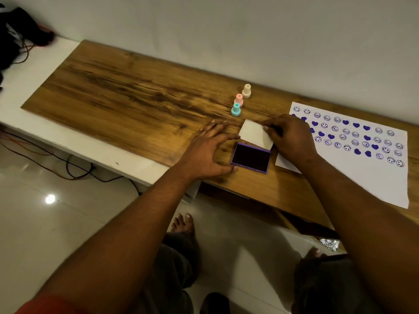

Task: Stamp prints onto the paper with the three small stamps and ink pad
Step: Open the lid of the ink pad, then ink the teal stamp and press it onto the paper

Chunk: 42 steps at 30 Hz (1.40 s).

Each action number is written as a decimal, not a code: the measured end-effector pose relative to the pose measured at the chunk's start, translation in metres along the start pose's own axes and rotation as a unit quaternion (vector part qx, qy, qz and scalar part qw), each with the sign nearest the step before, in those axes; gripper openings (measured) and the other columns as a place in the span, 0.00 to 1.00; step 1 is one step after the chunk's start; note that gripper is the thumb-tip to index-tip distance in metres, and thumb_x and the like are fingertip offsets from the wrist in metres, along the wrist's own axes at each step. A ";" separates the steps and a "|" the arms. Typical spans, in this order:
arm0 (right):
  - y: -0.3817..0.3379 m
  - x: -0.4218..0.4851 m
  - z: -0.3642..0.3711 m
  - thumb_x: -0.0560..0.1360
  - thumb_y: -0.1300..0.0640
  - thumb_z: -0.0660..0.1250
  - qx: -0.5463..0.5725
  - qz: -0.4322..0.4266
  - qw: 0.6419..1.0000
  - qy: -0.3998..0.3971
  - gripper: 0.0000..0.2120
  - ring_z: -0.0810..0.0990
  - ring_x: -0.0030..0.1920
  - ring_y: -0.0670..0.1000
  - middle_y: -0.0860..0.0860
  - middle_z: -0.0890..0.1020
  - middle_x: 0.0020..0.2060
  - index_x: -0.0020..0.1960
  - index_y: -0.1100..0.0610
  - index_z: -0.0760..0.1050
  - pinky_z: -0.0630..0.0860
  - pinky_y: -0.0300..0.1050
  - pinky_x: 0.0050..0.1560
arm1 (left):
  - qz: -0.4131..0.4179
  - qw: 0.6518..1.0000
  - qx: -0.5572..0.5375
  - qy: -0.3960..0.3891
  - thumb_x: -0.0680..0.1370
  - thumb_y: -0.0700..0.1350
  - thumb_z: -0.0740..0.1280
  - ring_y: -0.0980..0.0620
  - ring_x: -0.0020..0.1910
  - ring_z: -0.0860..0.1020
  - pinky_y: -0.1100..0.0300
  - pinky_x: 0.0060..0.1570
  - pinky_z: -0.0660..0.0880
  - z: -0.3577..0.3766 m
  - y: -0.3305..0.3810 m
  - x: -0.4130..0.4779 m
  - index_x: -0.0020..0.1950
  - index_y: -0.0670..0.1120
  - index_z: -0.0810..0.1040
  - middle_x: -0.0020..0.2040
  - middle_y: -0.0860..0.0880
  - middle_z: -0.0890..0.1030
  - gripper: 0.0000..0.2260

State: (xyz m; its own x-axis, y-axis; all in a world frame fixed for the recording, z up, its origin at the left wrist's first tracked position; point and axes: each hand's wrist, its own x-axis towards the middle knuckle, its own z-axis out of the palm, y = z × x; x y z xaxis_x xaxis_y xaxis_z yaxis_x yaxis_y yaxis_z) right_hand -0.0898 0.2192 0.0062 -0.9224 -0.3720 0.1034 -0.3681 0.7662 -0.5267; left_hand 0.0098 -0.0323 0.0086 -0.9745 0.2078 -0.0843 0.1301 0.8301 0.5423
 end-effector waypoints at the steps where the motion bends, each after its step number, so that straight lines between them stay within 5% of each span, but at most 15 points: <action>1: -0.001 0.000 0.000 0.83 0.51 0.68 0.000 -0.001 1.000 -0.004 0.13 0.82 0.59 0.55 0.53 0.86 0.59 0.65 0.52 0.84 0.79 0.55 0.56 | 0.000 1.000 0.003 -0.002 0.71 0.62 0.78 0.47 0.85 0.47 0.42 0.80 0.52 0.000 0.001 0.000 0.78 0.58 0.69 0.85 0.50 0.56 0.38; 6: -0.003 -0.001 0.000 0.83 0.51 0.68 -0.006 0.003 1.000 -0.023 0.14 0.81 0.60 0.55 0.54 0.84 0.60 0.67 0.51 0.83 0.79 0.58 0.58 | 0.008 1.000 0.005 0.011 0.72 0.60 0.77 0.45 0.84 0.49 0.40 0.80 0.53 0.001 0.000 0.001 0.75 0.58 0.74 0.85 0.49 0.58 0.32; 11: -0.004 -0.001 0.000 0.83 0.52 0.69 -0.004 0.006 1.000 -0.023 0.13 0.80 0.60 0.54 0.52 0.84 0.60 0.66 0.48 0.83 0.79 0.57 0.58 | 0.029 0.999 0.023 0.018 0.73 0.63 0.75 0.45 0.85 0.48 0.44 0.77 0.51 0.005 0.002 0.002 0.80 0.62 0.66 0.86 0.48 0.54 0.38; 16: -0.004 0.000 0.000 0.83 0.52 0.69 -0.016 0.009 1.000 -0.017 0.13 0.81 0.59 0.54 0.52 0.84 0.60 0.65 0.47 0.84 0.79 0.57 0.58 | 0.020 0.999 0.045 -0.011 0.74 0.64 0.73 0.46 0.85 0.45 0.37 0.80 0.50 0.007 0.004 0.003 0.79 0.61 0.69 0.86 0.48 0.52 0.34; 23: -0.017 0.008 0.003 0.81 0.49 0.71 -0.002 0.018 1.000 0.026 0.11 0.80 0.49 0.46 0.50 0.85 0.55 0.62 0.49 0.86 0.73 0.43 0.48 | 0.020 0.999 0.031 0.002 0.72 0.63 0.76 0.47 0.85 0.46 0.38 0.80 0.51 0.003 0.003 0.002 0.82 0.60 0.64 0.86 0.49 0.52 0.41; 26: -0.033 0.011 0.002 0.81 0.50 0.71 0.008 0.013 0.999 0.041 0.14 0.82 0.55 0.51 0.50 0.84 0.60 0.66 0.50 0.83 0.79 0.52 0.57 | 0.012 1.000 0.023 0.006 0.70 0.64 0.76 0.46 0.85 0.47 0.39 0.80 0.52 0.000 -0.001 0.002 0.82 0.58 0.62 0.86 0.49 0.52 0.44; 31: -0.059 0.020 0.011 0.83 0.52 0.66 -0.056 -0.044 0.997 0.007 0.24 0.78 0.69 0.58 0.52 0.77 0.73 0.78 0.49 0.71 0.73 0.60 0.69 | -0.045 0.998 -0.004 0.051 0.68 0.61 0.76 0.46 0.84 0.51 0.45 0.79 0.50 -0.011 -0.017 -0.001 0.81 0.58 0.65 0.85 0.50 0.56 0.43; 42: -0.075 0.035 0.034 0.83 0.50 0.66 -0.114 -0.023 0.993 -0.010 0.23 0.76 0.70 0.61 0.56 0.76 0.72 0.78 0.49 0.71 0.71 0.64 0.68 | -0.097 0.991 0.000 0.094 0.72 0.53 0.75 0.45 0.83 0.57 0.47 0.79 0.51 -0.014 -0.036 -0.005 0.79 0.52 0.70 0.82 0.47 0.65 0.35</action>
State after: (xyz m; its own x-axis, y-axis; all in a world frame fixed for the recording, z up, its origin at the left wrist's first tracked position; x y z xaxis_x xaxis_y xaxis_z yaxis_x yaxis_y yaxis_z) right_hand -0.0904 0.1312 0.0201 -0.9028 -0.4169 0.1054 -0.4279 0.8466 -0.3164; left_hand 0.0071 -0.0706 0.0013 -0.9980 -0.0556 -0.0287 -0.0624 0.8449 0.5312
